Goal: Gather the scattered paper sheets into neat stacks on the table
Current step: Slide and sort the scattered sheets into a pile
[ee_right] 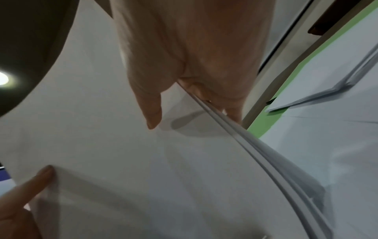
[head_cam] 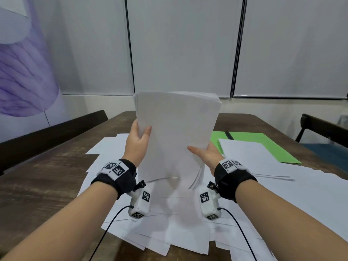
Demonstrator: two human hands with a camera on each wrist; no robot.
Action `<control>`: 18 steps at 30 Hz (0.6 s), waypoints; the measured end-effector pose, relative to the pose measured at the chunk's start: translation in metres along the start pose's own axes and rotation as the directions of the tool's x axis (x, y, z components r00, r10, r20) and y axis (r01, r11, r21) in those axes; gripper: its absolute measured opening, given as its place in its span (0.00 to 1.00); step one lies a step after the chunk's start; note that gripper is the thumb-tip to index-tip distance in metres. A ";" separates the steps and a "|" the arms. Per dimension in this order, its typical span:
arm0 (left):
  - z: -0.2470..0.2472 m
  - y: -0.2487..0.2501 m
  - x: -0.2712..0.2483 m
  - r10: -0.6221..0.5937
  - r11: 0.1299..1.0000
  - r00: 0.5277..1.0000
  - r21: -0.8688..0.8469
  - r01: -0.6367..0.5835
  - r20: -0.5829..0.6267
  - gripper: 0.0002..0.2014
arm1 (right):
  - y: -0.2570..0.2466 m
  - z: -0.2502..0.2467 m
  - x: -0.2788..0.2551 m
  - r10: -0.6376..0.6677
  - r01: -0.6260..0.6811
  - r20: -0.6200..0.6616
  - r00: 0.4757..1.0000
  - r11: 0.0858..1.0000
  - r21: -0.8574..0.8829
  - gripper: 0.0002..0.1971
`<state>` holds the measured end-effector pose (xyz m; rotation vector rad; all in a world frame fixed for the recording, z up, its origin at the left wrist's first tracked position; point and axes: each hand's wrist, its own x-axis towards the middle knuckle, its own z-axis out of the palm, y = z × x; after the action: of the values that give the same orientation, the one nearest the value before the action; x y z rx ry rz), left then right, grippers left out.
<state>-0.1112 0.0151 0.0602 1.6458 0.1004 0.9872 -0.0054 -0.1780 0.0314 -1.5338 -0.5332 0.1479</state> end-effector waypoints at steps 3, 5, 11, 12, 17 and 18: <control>-0.001 0.001 0.003 -0.015 0.996 0.999 -0.085 0.012 -0.043 0.16 | 0.001 0.003 0.004 0.028 -0.025 -0.029 0.999 0.995 0.099 0.19; -0.003 -0.009 -0.001 -0.100 0.990 0.994 -0.100 0.096 -0.035 0.17 | 0.011 0.008 0.002 0.091 -0.086 -0.031 0.995 0.988 0.129 0.24; -0.008 -0.036 -0.018 -0.238 0.971 0.970 -0.023 0.237 -0.039 0.12 | 0.036 0.021 -0.003 0.095 -0.095 -0.040 0.995 0.995 -0.010 0.16; -0.008 -0.036 -0.018 -0.233 0.972 0.970 -0.022 0.233 -0.063 0.11 | 0.035 0.022 -0.004 0.083 -0.082 -0.069 0.994 0.997 0.008 0.14; -0.012 -0.046 -0.020 -0.317 0.948 0.948 0.026 0.318 -0.032 0.11 | 0.043 0.022 -0.010 0.094 -0.094 -0.108 0.990 0.996 0.002 0.15; -0.013 -0.049 -0.020 -0.336 0.941 0.942 0.049 0.336 -0.015 0.11 | 0.043 0.021 -0.010 0.087 -0.090 -0.113 0.990 0.996 -0.020 0.13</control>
<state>-0.1115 0.0313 0.0084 1.6046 0.4016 0.7329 -0.0127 -0.1607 -0.0138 -1.5805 -0.3797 0.1228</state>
